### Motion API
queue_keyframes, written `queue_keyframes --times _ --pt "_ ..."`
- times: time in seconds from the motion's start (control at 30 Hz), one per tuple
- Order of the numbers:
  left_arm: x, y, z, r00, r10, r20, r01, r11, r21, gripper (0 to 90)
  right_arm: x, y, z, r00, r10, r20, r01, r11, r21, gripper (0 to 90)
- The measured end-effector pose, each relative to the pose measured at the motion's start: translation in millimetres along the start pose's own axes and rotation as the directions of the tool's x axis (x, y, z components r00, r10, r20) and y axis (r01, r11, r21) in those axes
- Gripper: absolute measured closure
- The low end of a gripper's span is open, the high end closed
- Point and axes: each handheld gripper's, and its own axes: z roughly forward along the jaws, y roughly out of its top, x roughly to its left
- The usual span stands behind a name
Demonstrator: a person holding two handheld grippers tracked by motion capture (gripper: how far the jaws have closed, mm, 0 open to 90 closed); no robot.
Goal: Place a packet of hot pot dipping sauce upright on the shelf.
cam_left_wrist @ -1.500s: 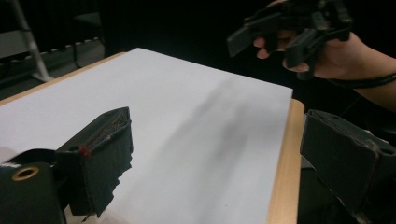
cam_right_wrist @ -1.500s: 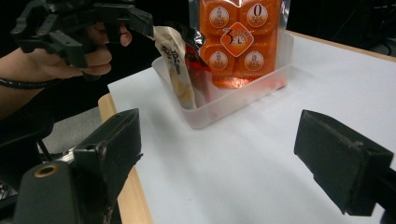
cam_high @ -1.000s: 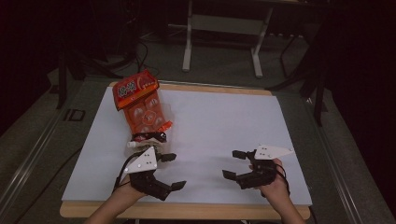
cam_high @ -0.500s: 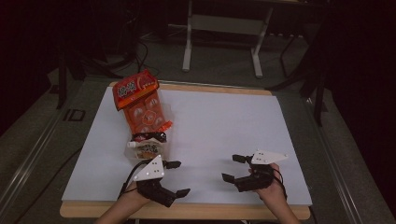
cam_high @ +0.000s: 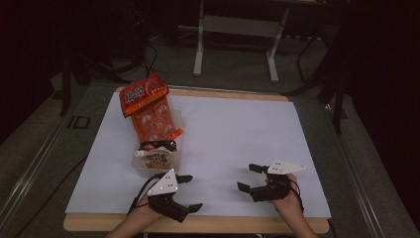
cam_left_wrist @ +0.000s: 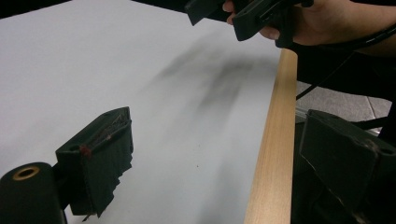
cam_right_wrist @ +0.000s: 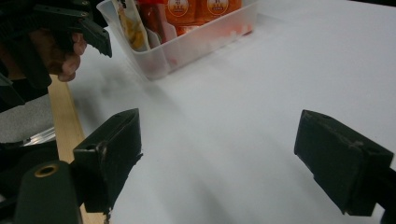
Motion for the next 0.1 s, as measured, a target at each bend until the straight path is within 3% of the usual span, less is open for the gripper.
queue_keyframes --times 0.1 --pt "-0.1 -0.5 0.3 1.0000 0.002 -0.002 -0.002 1.0000 0.001 10.1 0.6 0.0 0.0 1.0000 -0.006 0.001 0.006 1.000 0.003 14.7"
